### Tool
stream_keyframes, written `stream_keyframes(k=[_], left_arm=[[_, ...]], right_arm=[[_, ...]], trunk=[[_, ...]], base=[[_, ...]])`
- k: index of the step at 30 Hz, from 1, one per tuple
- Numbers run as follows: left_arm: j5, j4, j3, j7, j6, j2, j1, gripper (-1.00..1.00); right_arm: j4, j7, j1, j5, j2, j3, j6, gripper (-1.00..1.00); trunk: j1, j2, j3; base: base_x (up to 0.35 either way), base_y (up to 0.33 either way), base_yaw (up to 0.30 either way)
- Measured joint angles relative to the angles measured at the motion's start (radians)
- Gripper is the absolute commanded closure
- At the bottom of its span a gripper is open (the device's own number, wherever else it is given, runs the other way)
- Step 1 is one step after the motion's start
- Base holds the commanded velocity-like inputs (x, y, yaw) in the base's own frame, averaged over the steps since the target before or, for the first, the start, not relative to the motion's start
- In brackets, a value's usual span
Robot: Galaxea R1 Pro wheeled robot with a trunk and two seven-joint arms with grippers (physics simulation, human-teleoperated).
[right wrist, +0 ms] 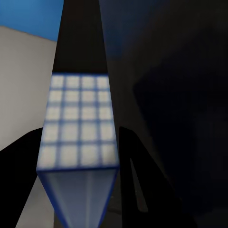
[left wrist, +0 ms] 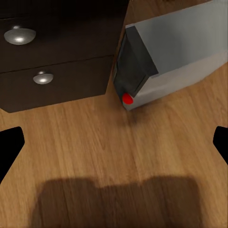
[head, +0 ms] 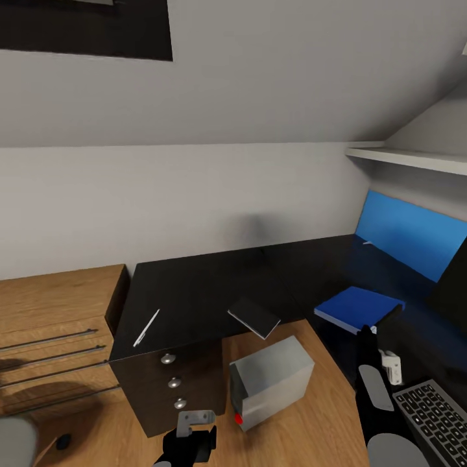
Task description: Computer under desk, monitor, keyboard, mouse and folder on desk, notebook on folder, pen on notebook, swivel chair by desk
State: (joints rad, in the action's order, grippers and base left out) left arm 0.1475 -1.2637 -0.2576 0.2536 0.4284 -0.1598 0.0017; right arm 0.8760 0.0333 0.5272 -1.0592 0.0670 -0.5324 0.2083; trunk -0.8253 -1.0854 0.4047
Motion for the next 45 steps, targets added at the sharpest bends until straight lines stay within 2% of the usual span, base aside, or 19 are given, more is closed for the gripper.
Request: stream_keyframes(k=[13, 14, 35, 45], left_arm=[[0.000, 0.002, 0.000, 0.000, 0.002, 0.001, 0.000, -1.00], [0.000, 0.002, 0.000, 0.000, 0.002, 0.000, 0.000, -1.00], [0.000, 0.013, 0.000, -0.002, 0.002, 0.000, 0.000, -1.00], [-0.001, 0.026, 0.001, 0.004, -0.001, 0.003, 0.000, -1.00]], right_arm=[[0.000, 0.002, 0.000, 0.001, 0.000, 0.000, 0.000, 1.00], [0.000, 0.002, 0.000, 0.001, 0.000, 0.000, 0.000, -1.00], [0.002, -0.001, 0.000, 0.001, -0.002, 0.003, 0.000, -1.00], [0.009, -0.026, 0.000, 0.004, 0.009, 0.015, -0.001, -1.00]], trunk=[[0.000, 0.000, 0.000], [0.000, 0.000, 0.000], [0.000, 0.000, 0.000], [0.000, 0.000, 0.000]], base=[[0.018, 0.000, 0.000], [0.000, 0.000, 0.000], [0.000, 0.000, 0.000], [0.000, 0.000, 0.000]])
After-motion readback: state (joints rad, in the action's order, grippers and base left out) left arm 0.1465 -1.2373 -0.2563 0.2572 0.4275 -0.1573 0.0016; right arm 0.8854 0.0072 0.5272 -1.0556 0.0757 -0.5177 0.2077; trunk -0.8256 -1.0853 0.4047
